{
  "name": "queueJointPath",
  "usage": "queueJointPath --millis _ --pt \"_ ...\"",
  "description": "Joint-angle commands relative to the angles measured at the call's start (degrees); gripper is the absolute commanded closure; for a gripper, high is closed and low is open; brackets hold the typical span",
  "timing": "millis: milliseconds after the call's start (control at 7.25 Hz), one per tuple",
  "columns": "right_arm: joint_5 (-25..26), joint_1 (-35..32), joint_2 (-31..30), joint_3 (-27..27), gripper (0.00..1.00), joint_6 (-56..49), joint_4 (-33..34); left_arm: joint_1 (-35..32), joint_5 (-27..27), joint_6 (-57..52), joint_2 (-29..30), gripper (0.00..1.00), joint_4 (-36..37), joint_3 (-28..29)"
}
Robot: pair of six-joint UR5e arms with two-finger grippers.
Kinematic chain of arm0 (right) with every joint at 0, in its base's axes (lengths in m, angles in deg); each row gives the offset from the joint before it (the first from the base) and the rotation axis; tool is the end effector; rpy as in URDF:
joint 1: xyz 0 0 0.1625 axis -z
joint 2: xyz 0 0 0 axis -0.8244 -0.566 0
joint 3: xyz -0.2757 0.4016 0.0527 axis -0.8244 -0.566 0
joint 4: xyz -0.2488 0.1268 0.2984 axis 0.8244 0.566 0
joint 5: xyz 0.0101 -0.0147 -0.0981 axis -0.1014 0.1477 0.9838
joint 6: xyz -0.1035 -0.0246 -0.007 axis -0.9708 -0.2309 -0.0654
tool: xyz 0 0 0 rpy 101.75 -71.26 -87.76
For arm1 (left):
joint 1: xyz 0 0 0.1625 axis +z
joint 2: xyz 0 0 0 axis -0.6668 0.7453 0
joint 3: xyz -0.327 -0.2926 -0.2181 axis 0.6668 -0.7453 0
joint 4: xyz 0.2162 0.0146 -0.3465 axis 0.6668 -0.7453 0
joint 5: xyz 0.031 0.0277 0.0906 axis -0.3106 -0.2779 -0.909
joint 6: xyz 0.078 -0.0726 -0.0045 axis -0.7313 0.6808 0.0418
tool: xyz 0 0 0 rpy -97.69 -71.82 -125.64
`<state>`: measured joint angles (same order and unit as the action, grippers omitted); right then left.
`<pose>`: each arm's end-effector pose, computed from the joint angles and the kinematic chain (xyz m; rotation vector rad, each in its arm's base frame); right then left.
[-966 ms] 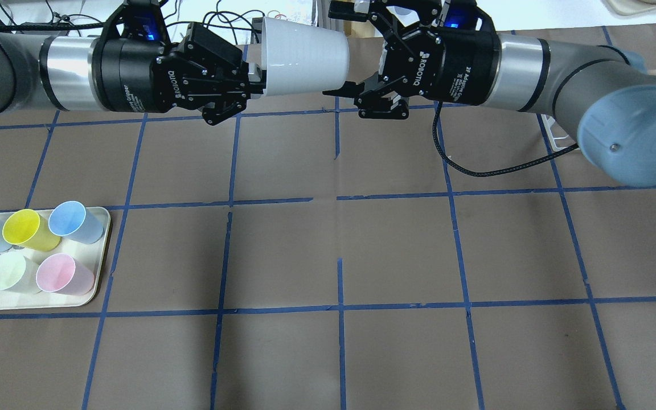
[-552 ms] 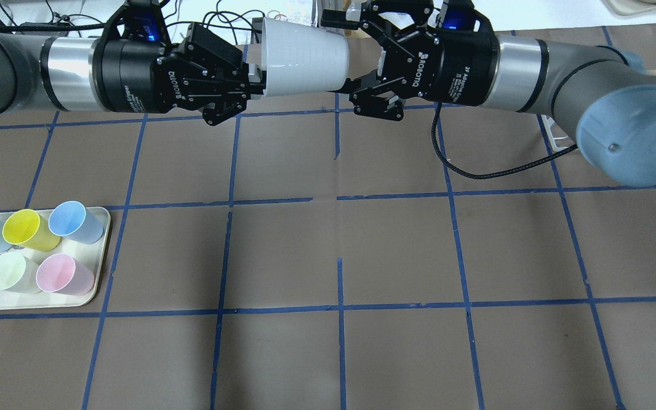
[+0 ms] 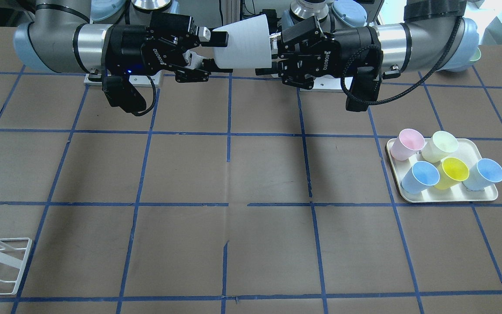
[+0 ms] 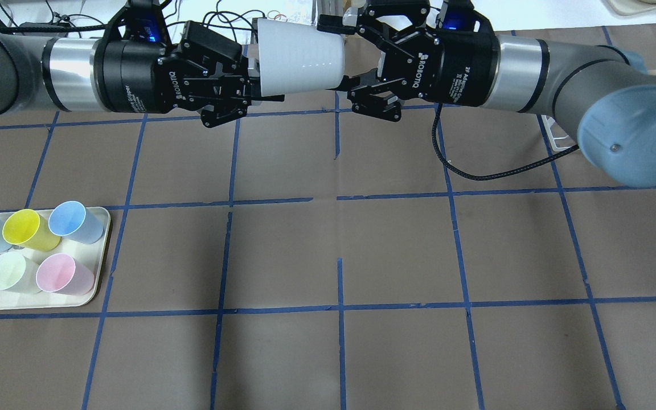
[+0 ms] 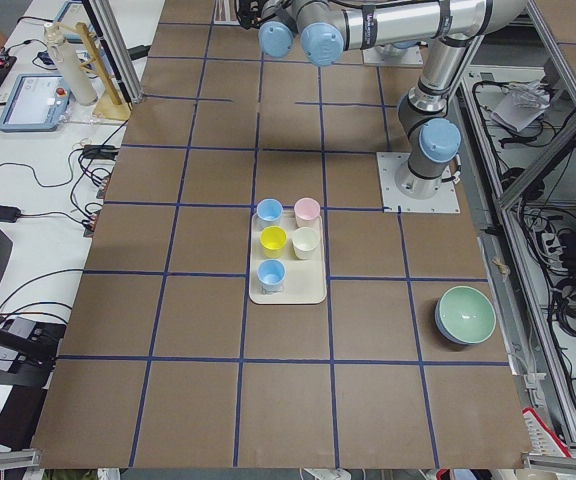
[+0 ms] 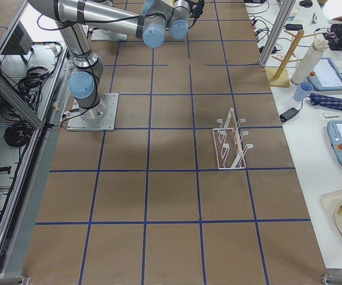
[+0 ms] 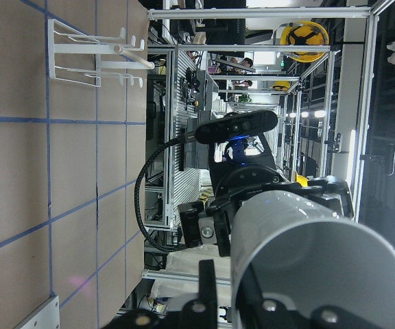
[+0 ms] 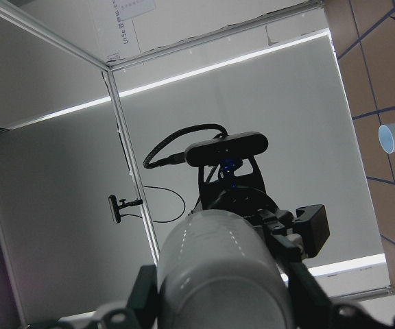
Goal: Transfer IKEA cup to right arm and place on rack
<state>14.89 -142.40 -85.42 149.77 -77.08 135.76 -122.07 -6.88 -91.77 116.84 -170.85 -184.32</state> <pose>0.2141 -0.4671 0.5227 0.2593 1.4492 0.1092 -0.1595 -0.4737 0.5309 0.0528 -1.7207 -0.0326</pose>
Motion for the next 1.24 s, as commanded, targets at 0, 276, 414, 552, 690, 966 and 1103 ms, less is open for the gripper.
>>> queueJointPath --millis 0,276,414,552,690,966,1103 --pt "0.10 1.26 0.36 -0.59 1.00 0.05 0.02 0.10 -0.02 0.28 0.11 0.00 -0.01 0.10" --pt "0.28 6.25 0.18 -0.69 1.00 0.13 0.02 0.19 -0.37 1.59 0.29 0.00 -0.01 0.28" --pt "0.37 7.76 0.18 -0.69 1.00 0.66 0.11 0.19 -0.72 5.95 0.29 0.00 0.77 1.24" --pt "1.59 9.17 0.18 -0.77 1.00 1.53 0.20 0.19 -2.12 9.56 0.20 0.00 4.09 1.25" --pt "8.30 12.05 -0.17 -1.21 1.00 2.24 0.89 0.19 -7.18 14.12 -0.06 0.00 8.73 1.25" --pt "28.65 16.38 -0.78 -7.50 1.00 5.58 0.90 -0.16 -14.77 26.94 -0.06 0.00 18.58 1.07" --pt "39.63 16.39 -0.87 -10.24 1.00 5.50 0.99 -0.77 -21.40 30.83 -0.06 0.00 22.36 1.07"
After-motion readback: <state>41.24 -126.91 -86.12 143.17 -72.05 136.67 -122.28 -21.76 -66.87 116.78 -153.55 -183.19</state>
